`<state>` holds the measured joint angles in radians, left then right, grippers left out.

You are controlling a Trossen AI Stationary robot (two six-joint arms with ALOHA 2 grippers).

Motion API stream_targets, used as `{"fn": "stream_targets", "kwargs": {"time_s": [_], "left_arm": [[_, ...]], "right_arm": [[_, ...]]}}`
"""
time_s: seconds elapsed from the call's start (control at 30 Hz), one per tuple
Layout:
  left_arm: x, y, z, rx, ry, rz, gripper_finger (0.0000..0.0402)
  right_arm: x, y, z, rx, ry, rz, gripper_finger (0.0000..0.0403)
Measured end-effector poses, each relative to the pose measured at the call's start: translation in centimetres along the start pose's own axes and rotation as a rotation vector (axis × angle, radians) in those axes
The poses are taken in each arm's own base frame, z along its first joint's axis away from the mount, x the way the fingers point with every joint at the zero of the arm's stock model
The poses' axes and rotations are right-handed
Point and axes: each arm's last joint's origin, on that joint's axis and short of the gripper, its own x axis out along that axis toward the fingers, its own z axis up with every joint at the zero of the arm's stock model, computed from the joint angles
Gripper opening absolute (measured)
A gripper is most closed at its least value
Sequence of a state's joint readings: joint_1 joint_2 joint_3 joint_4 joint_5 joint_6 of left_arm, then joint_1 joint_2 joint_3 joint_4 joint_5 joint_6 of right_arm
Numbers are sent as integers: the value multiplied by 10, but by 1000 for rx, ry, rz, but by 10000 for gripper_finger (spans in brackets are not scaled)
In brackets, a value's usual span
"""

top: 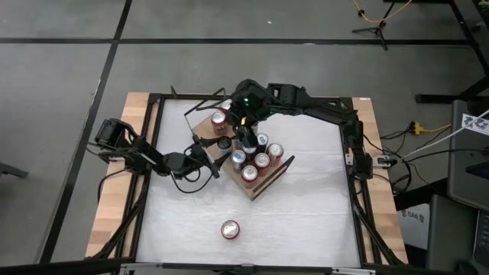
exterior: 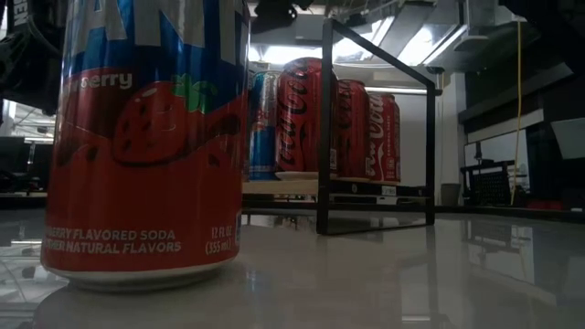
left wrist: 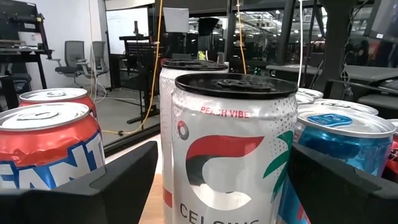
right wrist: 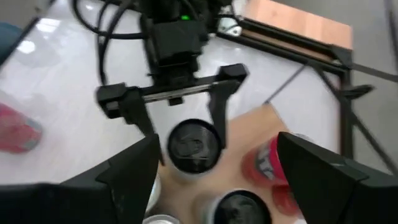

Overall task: Place canned beverage on shelf
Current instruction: Put the white pink soda can on the shelf aligned with the other white pink soda cans

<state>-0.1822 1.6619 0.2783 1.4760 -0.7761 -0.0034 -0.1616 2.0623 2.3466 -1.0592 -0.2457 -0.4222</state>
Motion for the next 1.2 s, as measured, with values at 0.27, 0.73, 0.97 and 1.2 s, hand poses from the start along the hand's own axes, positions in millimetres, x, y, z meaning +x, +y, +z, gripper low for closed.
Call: {"fn": "stream_targets", "kwargs": {"time_s": [0.27, 0.73, 0.97, 1.2], "left_arm": [[-1, -1, 0, 12, -2, -3, 341], [-3, -2, 8, 43, -28, -9, 341], [-10, -6, 14, 84, -44, 8, 341], [-13, -8, 15, 96, -33, 51, 341]], "right_arm": [[17, 8, 1, -9, -13, 97, 317], [44, 20, -1, -30, 67, 48, 317], [58, 20, -6, -31, 134, -1, 317], [70, 19, -12, -26, 172, -7, 317]]}}
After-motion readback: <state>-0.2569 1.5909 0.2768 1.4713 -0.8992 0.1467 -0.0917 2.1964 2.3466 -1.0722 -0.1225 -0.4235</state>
